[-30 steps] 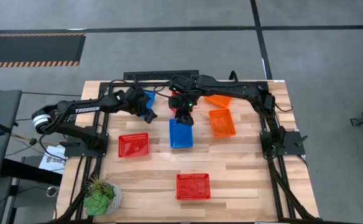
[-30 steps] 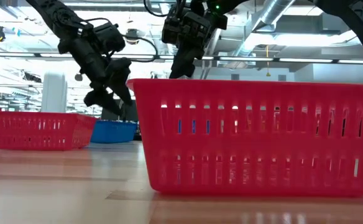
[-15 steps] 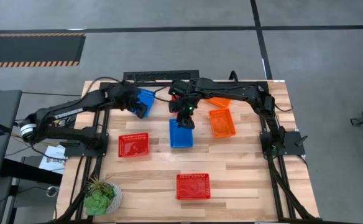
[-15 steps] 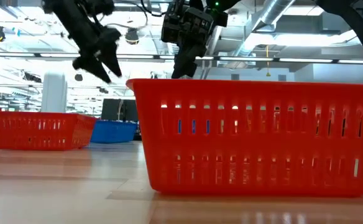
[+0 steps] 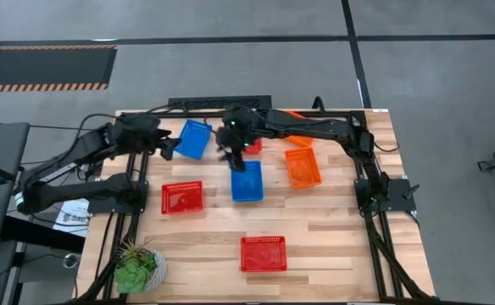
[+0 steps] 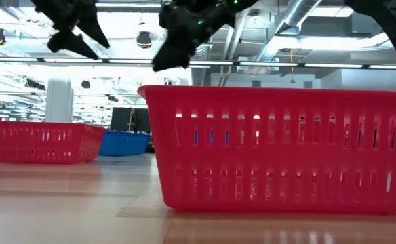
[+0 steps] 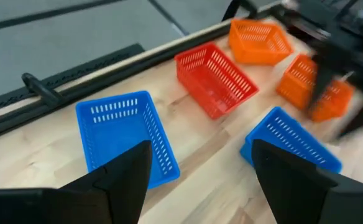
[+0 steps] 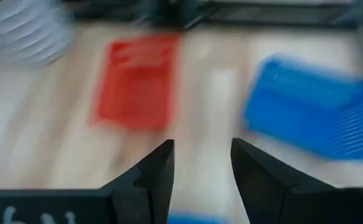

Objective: Stack baskets by color
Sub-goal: Stack the blue bin into the stacked blue bins

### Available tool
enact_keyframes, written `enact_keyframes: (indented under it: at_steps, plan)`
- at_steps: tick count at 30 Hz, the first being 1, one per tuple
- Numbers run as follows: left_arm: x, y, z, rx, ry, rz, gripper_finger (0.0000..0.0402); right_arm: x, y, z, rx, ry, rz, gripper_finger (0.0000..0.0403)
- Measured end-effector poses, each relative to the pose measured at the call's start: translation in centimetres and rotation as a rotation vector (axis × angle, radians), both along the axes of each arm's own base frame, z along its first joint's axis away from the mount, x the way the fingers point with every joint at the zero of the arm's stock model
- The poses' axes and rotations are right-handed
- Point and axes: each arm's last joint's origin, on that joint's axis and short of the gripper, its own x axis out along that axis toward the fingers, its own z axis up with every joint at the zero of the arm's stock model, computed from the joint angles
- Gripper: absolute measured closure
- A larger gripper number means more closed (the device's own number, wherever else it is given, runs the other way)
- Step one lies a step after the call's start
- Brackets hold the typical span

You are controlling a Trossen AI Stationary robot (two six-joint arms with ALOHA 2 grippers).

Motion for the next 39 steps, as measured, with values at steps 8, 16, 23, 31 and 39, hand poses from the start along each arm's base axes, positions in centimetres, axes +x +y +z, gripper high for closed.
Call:
enact_keyframes:
  at_steps: [8,16,23,31,39]
  plan:
    - [-2.7,-1.5,1.2,0.040,-0.136,0.020,0.0139,4.3,-1.6,-2.1,-0.100,-0.272,-0.111,0.0220]
    - [-3.8,-2.1,1.5,0.062,-0.179,0.028,0.0139,8.0,-2.6,-5.4,-0.089,-0.255,-0.153,0.0222]
    - [-3.9,-2.1,1.3,0.051,-0.159,0.029,0.0139,9.7,-2.5,-8.9,-0.034,-0.177,-0.182,0.0223]
    - [-4.0,-2.2,1.1,0.052,-0.131,0.031,0.0139,9.9,-2.3,-9.5,-0.071,-0.158,-0.238,0.0229]
    - [-4.0,-2.1,1.1,0.061,-0.124,0.043,0.0139,9.9,-2.6,-11.3,-0.106,-0.093,-0.264,0.0229]
